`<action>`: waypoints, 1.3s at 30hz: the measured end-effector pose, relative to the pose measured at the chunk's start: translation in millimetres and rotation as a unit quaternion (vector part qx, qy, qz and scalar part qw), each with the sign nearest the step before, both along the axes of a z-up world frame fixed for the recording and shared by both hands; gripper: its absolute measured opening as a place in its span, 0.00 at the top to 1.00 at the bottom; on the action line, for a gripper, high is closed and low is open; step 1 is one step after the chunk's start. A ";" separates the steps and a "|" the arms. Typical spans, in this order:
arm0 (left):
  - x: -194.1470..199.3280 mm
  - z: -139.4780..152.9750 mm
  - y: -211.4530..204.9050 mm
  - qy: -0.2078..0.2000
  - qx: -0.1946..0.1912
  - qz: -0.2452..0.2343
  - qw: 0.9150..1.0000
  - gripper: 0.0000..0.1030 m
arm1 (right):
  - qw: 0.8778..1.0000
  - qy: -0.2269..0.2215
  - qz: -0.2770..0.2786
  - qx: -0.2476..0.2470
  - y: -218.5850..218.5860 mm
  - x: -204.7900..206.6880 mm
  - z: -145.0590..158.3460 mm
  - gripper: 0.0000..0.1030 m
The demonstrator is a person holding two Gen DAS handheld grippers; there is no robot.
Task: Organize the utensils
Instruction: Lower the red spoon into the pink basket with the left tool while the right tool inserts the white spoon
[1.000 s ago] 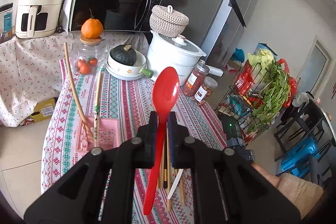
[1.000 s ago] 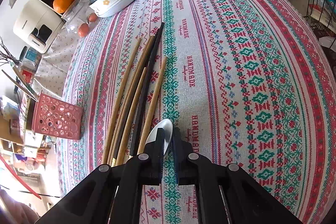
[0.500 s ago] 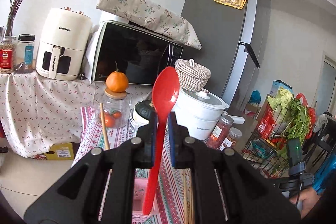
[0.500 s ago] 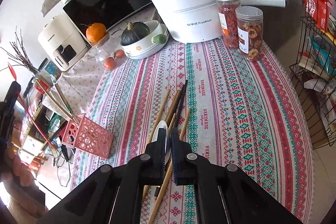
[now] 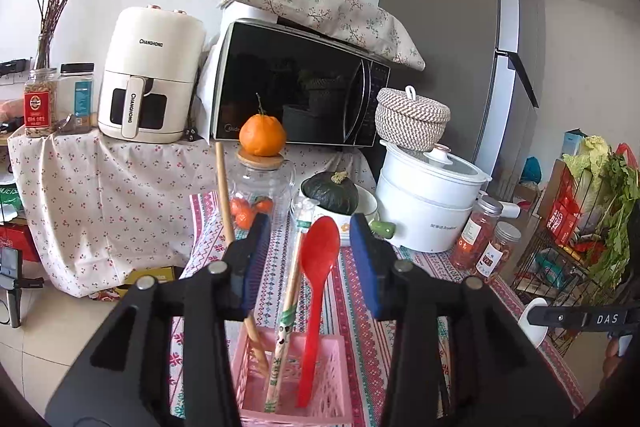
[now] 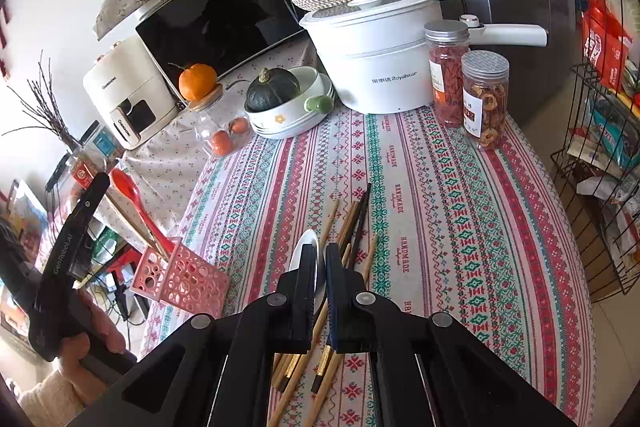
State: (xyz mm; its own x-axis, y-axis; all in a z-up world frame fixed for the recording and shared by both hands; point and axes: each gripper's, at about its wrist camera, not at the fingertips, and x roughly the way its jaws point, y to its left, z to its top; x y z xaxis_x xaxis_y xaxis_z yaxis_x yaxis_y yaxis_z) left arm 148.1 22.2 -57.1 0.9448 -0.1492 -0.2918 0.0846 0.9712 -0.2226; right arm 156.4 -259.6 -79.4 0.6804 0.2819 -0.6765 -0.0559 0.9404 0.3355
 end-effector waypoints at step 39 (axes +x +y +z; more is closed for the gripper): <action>-37.9 -16.5 85.7 0.327 0.005 0.025 0.945 0.03 | 0.969 -0.191 0.062 -0.143 193.6 12.8 32.3 0.89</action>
